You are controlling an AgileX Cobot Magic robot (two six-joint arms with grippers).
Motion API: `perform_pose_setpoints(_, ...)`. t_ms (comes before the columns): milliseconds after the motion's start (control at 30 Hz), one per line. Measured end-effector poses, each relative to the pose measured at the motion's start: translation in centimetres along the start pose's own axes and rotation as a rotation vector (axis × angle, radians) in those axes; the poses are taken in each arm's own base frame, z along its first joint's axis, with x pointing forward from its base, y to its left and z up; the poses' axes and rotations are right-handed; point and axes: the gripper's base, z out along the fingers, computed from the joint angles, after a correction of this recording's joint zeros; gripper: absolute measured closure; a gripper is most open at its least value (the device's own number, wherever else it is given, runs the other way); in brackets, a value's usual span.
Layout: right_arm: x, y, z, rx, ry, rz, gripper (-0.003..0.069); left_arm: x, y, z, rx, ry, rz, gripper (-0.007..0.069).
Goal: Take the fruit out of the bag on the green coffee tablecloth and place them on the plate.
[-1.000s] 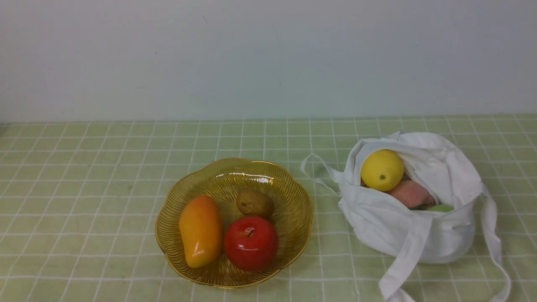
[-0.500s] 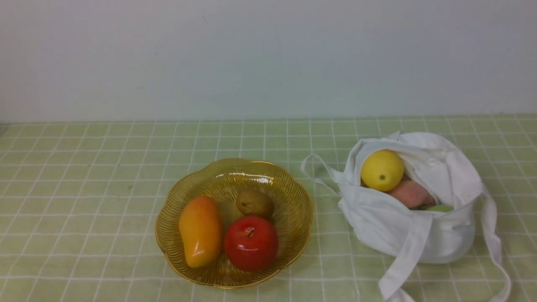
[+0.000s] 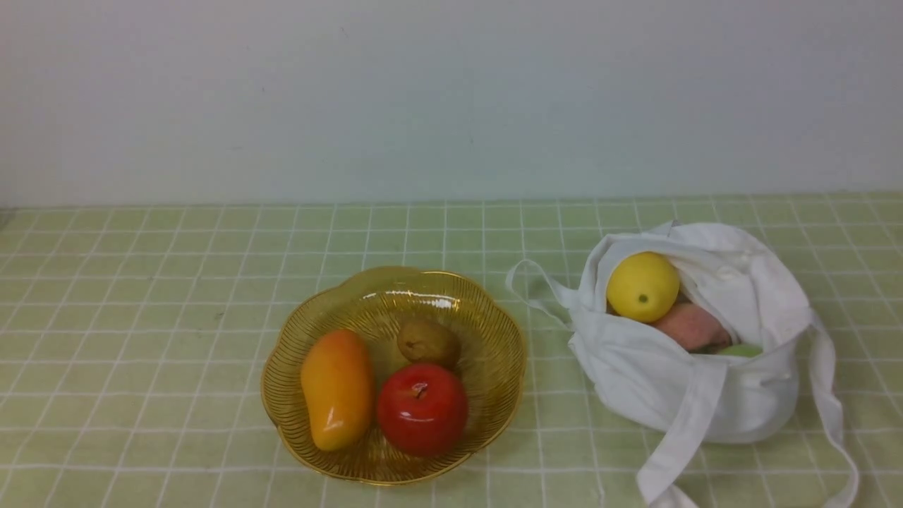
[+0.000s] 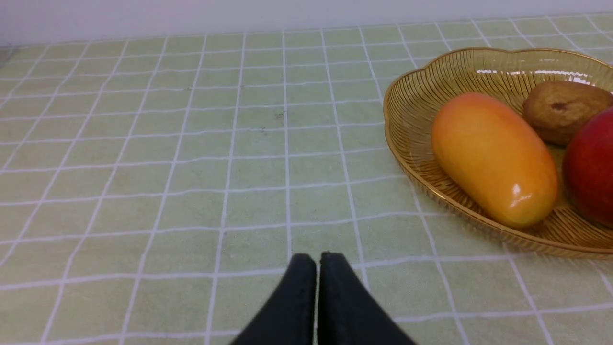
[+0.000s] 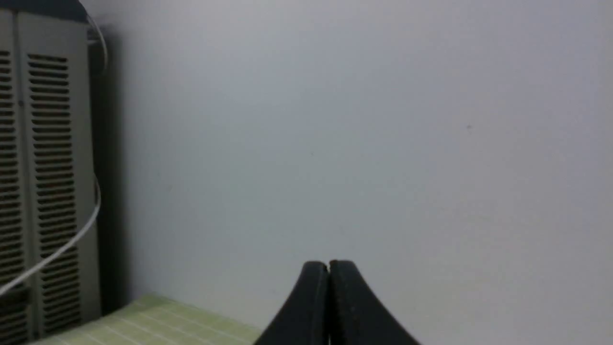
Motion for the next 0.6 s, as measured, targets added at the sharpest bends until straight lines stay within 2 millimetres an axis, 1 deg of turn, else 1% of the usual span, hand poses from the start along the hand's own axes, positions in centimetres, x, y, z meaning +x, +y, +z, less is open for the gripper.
perform_pose_setpoints(33,0.4,-0.1,-0.1,0.023,0.018,-0.007,0.0673,0.0,0.0,0.0,0.000,0.000,0.000,0.0632)
perform_pose_setpoints(67,2.0,-0.5,-0.4,0.098,0.076,-0.028,0.0673,0.0,0.0,0.0,0.000,0.000,0.000,0.0632)
perform_pose_setpoints(167,5.2,-1.3,-1.1,0.233,0.199,-0.052,0.0673,0.0,0.0,0.0,0.000,0.000,0.000,0.0632)
perform_pose_setpoints(200,6.7,-1.6,-1.6,0.292,0.252,-0.057,0.0673,0.0,0.0,0.0,0.000,0.000,0.000,0.0632)
perform_pose_setpoints(233,7.5,-1.7,-1.9,0.320,0.277,-0.057,0.0673,0.0,0.0,0.0,0.000,0.000,0.000,0.0632)
perform_pose_setpoints(267,8.9,-2.0,-2.4,0.370,0.323,-0.055,0.0673,0.0,0.0,0.0,0.000,0.000,0.000,0.0632)
perform_pose_setpoints(300,9.7,-2.0,-2.7,0.393,0.349,-0.051,0.0673,0.0,0.0,0.0,0.000,0.000,0.000,0.0632)
perform_pose_setpoints(367,10.3,-2.2,-3.0,0.426,0.376,-0.043,0.0673,0.0,0.0,0.0,0.000,0.000,0.000,0.0632)
perform_pose_setpoints(433,11.1,-2.3,-3.6,0.479,0.461,-0.024,0.0673,0.0,0.0,0.0,0.000,0.000,0.000,0.0632)
perform_pose_setpoints(600,11.1,-2.4,-3.7,0.497,0.480,-0.022,0.0673,0.0,0.0,0.0,0.000,0.000,0.000,0.0632)
